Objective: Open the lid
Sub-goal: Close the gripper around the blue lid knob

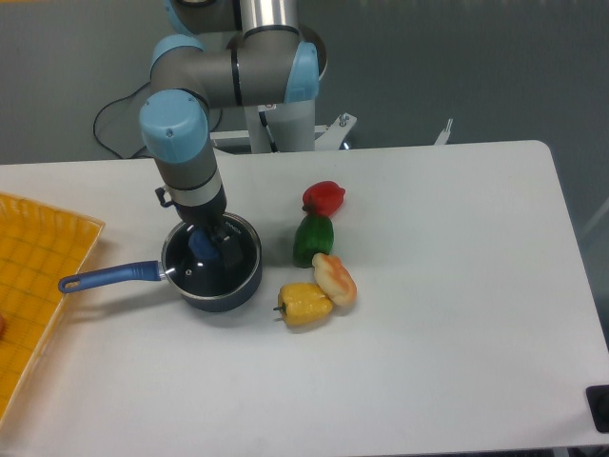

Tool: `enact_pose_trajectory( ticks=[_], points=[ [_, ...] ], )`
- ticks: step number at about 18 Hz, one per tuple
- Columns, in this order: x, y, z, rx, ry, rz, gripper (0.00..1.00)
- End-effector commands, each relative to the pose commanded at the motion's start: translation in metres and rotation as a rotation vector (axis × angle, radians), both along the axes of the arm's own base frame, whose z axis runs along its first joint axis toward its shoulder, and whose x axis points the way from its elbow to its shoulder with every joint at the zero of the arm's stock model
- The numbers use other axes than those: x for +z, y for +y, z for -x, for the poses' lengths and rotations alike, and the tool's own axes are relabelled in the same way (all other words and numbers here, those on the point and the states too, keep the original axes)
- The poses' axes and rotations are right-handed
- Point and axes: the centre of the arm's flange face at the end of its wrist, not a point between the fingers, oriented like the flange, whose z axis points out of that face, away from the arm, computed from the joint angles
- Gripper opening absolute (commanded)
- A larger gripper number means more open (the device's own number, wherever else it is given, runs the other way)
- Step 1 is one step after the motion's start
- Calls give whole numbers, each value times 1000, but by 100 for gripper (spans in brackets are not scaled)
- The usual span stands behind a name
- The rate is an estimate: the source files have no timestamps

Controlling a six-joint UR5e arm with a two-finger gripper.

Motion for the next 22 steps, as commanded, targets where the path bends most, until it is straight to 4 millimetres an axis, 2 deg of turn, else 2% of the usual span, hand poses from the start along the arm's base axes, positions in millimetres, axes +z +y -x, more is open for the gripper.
enact_pose_trajectory(
  ticks=[5,22],
  points=[
    [-4,1,-6,-9,1,8,100],
    [-15,0,-6,-11,-11,26,100]
  ],
)
